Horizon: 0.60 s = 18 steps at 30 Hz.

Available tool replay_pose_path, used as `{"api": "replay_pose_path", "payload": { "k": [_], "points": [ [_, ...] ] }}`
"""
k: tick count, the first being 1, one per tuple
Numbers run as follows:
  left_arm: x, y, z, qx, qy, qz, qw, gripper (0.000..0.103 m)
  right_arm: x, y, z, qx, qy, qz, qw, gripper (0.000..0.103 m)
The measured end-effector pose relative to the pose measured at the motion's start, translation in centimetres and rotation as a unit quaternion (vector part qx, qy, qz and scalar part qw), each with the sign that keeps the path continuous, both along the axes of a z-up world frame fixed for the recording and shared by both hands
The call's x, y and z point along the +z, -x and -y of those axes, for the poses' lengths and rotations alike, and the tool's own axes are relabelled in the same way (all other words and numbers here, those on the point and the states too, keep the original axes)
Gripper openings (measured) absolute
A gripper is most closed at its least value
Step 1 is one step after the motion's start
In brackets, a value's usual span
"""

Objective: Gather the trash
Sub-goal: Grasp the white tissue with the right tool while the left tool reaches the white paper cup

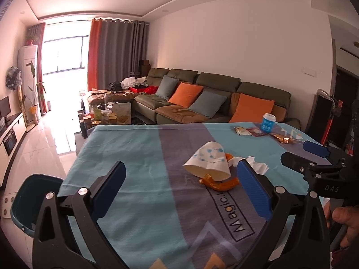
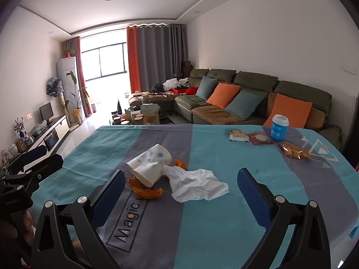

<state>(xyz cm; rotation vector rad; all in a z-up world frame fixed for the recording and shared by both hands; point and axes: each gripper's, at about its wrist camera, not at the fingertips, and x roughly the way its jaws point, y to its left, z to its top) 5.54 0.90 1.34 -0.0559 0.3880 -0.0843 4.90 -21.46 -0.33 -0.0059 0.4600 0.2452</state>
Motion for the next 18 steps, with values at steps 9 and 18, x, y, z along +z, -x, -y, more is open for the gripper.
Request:
{"api": "replay_pose_path", "payload": {
  "k": [9,18],
  "points": [
    [-0.5,-1.7,0.7,-0.014,-0.002,-0.011,0.9998,0.098,-0.8,-1.1,0.7,-0.013,0.008,-0.019,1.0,0.096],
    [-1.1,-5.3,1.6,-0.032,0.006,-0.03,0.999,0.098,-3.4,-5.7,0.7,-0.001,0.018,-0.088,0.996,0.096]
  ]
}}
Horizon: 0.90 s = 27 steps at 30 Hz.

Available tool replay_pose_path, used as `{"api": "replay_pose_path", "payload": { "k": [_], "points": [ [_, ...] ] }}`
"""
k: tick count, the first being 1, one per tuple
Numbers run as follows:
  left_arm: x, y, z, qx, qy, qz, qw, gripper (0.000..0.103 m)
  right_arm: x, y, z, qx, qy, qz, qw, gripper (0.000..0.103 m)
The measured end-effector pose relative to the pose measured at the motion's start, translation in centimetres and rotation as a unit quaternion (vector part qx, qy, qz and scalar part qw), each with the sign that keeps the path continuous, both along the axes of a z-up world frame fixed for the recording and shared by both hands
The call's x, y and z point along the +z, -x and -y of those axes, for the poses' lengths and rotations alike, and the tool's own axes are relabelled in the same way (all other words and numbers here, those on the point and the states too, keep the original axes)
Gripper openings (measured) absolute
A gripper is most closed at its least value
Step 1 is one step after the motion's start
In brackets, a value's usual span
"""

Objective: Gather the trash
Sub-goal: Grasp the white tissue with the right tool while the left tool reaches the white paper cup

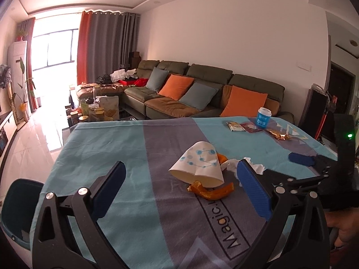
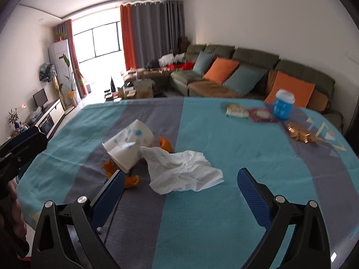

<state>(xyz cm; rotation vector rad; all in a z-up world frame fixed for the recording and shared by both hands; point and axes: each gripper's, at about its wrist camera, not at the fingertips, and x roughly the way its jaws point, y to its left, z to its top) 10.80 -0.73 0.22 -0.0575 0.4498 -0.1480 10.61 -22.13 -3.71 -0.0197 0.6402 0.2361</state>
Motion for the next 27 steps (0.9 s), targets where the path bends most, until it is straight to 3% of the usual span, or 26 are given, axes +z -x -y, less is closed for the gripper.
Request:
{"api": "replay_pose_path", "payload": {
  "k": [13,22,27],
  "points": [
    [-1.8,-4.1,1.0,-0.016,0.004,-0.036,0.9992,0.098,-2.8,-5.6,-1.1,0.018,0.026,-0.076,0.997,0.096],
    [-3.1,-6.7,2.3,-0.032,-0.002,-0.058,0.9978,0.098,-4.0,-6.7,-1.2,0.022,0.033,-0.106,0.994,0.096],
    [-3.9,-8.3,3.2,-0.037,-0.01,-0.074,0.9965,0.098,-4.6,-6.9,-0.8,0.022,0.017,-0.124,0.992,0.083]
  ]
}}
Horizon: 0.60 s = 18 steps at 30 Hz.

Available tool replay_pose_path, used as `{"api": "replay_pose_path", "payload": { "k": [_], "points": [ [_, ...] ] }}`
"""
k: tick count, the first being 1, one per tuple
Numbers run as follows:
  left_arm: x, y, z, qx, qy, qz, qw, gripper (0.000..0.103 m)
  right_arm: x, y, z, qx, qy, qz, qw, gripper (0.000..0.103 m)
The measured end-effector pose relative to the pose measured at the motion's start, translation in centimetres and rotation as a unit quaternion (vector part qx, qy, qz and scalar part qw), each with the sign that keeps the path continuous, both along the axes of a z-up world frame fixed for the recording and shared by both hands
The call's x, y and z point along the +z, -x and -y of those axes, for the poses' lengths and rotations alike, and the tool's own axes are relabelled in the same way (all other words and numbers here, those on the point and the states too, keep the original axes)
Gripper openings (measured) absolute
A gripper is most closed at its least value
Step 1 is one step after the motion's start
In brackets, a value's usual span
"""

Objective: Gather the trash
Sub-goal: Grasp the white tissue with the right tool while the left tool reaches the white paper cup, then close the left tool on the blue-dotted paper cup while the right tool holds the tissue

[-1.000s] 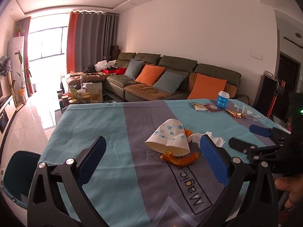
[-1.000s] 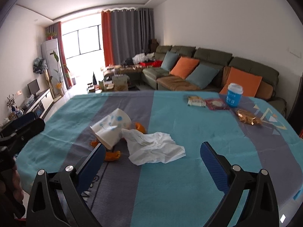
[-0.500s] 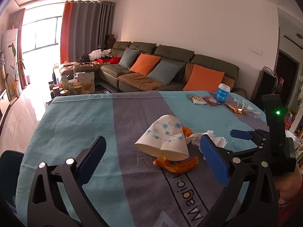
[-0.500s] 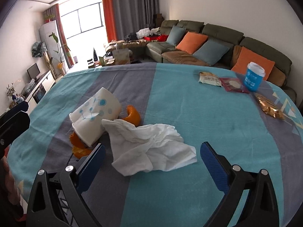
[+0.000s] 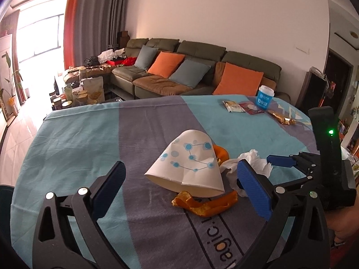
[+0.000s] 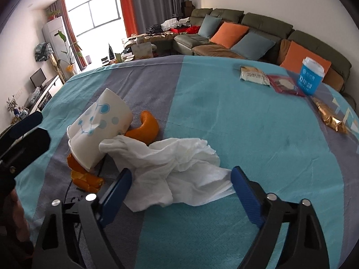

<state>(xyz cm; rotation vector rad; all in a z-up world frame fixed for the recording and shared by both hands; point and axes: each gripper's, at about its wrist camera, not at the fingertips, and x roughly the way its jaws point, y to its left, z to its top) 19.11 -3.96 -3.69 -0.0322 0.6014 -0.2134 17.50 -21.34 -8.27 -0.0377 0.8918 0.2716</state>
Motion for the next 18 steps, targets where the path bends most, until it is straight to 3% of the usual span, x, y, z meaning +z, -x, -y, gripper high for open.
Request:
{"api": "replay_pose_path", "payload": {
  "k": [4,10,14,18],
  "points": [
    [-0.6,-1.1,0.6,-0.001,-0.005,-0.013,0.9999,0.098,-0.1,0.0,0.1,0.0,-0.006,-0.006,1.0,0.078],
    [-1.3,-2.6,1.3,-0.003,-0.012,-0.032,0.9994,0.098,-0.1,0.3,0.8,-0.01,0.002,-0.001,1.0,0.058],
    [-1.8,-3.5,1.7,-0.01,-0.017,-0.045,0.9988,0.098,0.0,0.4,1.9,-0.016,-0.008,0.003,1.0,0.026],
    [-2.4,-4.1,1.8,-0.015,-0.019,-0.061,0.9979,0.098,0.1,0.7,2.3,-0.013,-0.023,0.004,1.0,0.012]
  ]
}}
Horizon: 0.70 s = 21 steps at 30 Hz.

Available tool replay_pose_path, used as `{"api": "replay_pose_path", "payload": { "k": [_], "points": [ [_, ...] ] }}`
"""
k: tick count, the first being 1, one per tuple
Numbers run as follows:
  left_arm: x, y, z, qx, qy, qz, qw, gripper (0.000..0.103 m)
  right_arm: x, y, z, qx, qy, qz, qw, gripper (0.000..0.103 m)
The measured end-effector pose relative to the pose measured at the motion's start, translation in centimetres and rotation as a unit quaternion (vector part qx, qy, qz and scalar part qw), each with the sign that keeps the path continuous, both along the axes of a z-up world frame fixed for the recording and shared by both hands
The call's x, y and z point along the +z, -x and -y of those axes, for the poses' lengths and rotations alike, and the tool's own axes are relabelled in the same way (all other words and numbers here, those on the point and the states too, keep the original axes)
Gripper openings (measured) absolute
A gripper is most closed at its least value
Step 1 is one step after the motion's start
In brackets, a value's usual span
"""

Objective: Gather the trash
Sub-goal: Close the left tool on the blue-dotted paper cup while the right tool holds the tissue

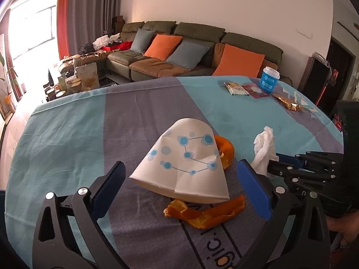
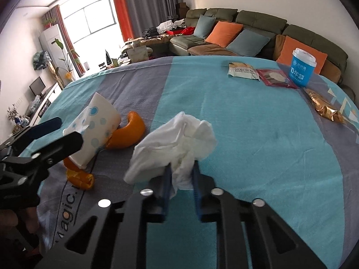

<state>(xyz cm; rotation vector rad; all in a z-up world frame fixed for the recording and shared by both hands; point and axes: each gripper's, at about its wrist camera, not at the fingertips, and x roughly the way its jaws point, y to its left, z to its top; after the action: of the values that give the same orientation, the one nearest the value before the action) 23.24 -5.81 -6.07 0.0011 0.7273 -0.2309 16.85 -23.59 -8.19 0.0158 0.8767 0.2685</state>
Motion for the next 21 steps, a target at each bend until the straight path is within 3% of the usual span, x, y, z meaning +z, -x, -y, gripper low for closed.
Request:
{"api": "replay_pose_path", "payload": {
  "k": [9,21],
  "points": [
    [-1.9,-2.1,-0.3,0.002,0.019,-0.059,0.9981,0.098,0.4,0.6,0.3,0.003,-0.022,0.008,1.0,0.01],
    [-2.3,-2.4,-0.9,0.001,0.046,-0.066,0.9967,0.092,1.2,1.0,0.5,-0.001,-0.029,0.021,0.999,0.01]
  ]
}}
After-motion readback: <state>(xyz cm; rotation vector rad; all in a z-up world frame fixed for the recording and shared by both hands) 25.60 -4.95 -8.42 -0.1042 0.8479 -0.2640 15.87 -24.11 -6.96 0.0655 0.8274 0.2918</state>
